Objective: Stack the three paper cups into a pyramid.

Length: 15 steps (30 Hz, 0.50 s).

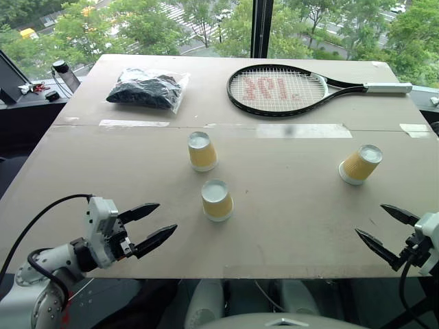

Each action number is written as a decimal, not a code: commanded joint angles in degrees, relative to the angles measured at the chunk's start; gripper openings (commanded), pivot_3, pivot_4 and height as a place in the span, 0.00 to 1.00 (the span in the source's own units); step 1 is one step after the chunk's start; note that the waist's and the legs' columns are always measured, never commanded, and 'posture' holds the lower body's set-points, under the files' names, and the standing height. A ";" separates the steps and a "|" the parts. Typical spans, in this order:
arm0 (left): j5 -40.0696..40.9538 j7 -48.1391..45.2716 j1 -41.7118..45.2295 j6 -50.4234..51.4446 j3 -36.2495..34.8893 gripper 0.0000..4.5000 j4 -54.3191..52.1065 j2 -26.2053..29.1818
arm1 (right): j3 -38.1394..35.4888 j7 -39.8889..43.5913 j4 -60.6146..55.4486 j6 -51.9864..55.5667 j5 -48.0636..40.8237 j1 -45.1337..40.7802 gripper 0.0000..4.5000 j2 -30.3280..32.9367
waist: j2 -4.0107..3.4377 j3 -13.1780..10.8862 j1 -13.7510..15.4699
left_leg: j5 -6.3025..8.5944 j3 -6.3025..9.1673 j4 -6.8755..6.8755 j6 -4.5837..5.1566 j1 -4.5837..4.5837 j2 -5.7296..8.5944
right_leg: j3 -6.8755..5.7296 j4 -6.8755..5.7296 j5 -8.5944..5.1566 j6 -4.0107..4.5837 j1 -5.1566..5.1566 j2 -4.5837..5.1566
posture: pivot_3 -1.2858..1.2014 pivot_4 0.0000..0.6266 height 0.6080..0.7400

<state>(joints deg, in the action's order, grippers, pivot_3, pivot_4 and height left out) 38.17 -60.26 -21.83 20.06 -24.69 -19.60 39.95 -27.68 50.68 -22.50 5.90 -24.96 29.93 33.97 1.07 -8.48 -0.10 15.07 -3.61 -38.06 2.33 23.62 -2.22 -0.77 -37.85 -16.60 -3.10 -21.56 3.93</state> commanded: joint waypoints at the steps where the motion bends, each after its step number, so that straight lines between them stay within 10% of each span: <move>1: -0.61 -0.59 1.03 -1.27 -0.07 1.00 -0.89 0.97 | 0.43 -0.61 -1.24 -1.51 -0.51 -1.58 0.99 -0.49 | 0.00 0.00 0.00 | 0.00 0.00 0.00 0.00 0.00 0.00 | 0.00 0.00 0.00 0.00 0.00 0.00 | 0.52 0.24 1.00; 15: -3.11 -2.07 10.99 -0.83 9.56 1.00 -2.71 3.20 | 9.03 8.70 -12.23 3.48 -11.71 -4.29 0.99 4.75 | -0.05 0.01 0.40 | -0.01 0.01 -0.08 -0.01 -0.01 0.00 | -0.03 -0.06 0.01 -0.03 0.02 -0.05 | 0.52 0.24 1.00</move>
<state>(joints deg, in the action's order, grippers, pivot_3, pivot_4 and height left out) 35.02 -61.91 -11.31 19.58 -15.48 -21.77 43.13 -18.28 57.72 -32.76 9.40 -34.95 25.89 37.75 1.01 -8.47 0.30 15.07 -3.60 -38.18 2.33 23.61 -2.21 -0.80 -37.91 -16.59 -3.13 -21.53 3.87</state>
